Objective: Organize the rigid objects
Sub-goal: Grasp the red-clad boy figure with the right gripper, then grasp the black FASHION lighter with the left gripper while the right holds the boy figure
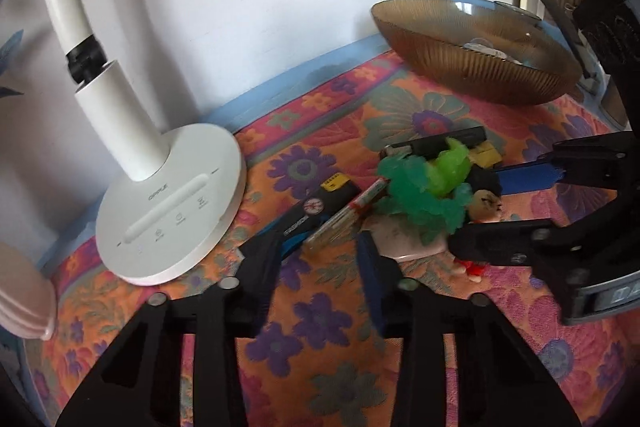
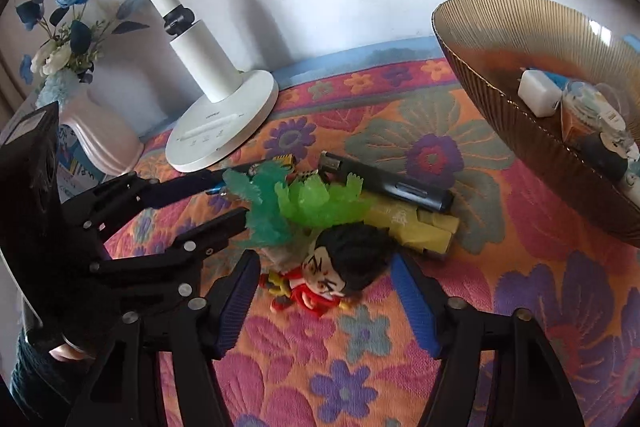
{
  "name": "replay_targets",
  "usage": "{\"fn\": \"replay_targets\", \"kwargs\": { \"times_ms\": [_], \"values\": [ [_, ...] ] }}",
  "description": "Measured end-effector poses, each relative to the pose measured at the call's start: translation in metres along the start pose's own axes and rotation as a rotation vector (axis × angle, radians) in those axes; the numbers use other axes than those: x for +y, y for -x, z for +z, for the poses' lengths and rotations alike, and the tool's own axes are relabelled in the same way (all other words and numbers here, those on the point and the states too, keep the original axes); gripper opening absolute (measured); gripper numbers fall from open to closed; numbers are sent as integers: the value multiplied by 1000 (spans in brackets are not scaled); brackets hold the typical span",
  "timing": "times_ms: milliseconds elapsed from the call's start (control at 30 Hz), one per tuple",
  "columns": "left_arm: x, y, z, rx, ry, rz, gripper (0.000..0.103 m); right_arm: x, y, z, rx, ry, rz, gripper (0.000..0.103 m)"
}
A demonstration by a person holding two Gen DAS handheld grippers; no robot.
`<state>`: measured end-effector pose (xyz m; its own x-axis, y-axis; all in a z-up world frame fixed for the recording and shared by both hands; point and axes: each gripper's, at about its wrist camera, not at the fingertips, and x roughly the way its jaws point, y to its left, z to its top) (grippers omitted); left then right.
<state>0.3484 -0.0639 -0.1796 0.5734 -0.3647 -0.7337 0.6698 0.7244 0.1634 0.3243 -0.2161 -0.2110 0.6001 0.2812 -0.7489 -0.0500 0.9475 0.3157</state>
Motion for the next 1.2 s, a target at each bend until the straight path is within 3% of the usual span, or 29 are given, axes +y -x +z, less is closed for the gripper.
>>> {"fn": "replay_targets", "kwargs": {
  "times_ms": [133,333,633,767,867,933,967,1000,1133,1200],
  "values": [
    [-13,0,4,-7,-46,6,13,6,0,0,-18,30,-34,58],
    [-8,14,3,-13,57,-63,10,1,13,-4,-28,19,-4,58],
    [-8,85,-27,-80,281,-200,10,4,61,-25,-63,22,30,58],
    [-16,113,-46,-97,337,-238,10,8,81,-40,-68,34,50,58],
    [-23,125,-62,-83,353,-224,10,8,93,-54,-69,51,69,58],
    [-26,122,-67,-53,353,-193,13,7,96,-62,-67,62,74,58],
    [-25,120,-68,-41,359,-182,26,5,97,-66,-66,67,72,58],
    [-22,115,-66,-21,379,-160,32,4,96,-69,-60,68,68,58],
    [-3,105,-57,-30,424,-144,34,-3,94,-72,-44,64,59,58],
    [6,94,-47,-19,404,-97,43,-3,91,-70,-38,74,52,58]
  ]
}}
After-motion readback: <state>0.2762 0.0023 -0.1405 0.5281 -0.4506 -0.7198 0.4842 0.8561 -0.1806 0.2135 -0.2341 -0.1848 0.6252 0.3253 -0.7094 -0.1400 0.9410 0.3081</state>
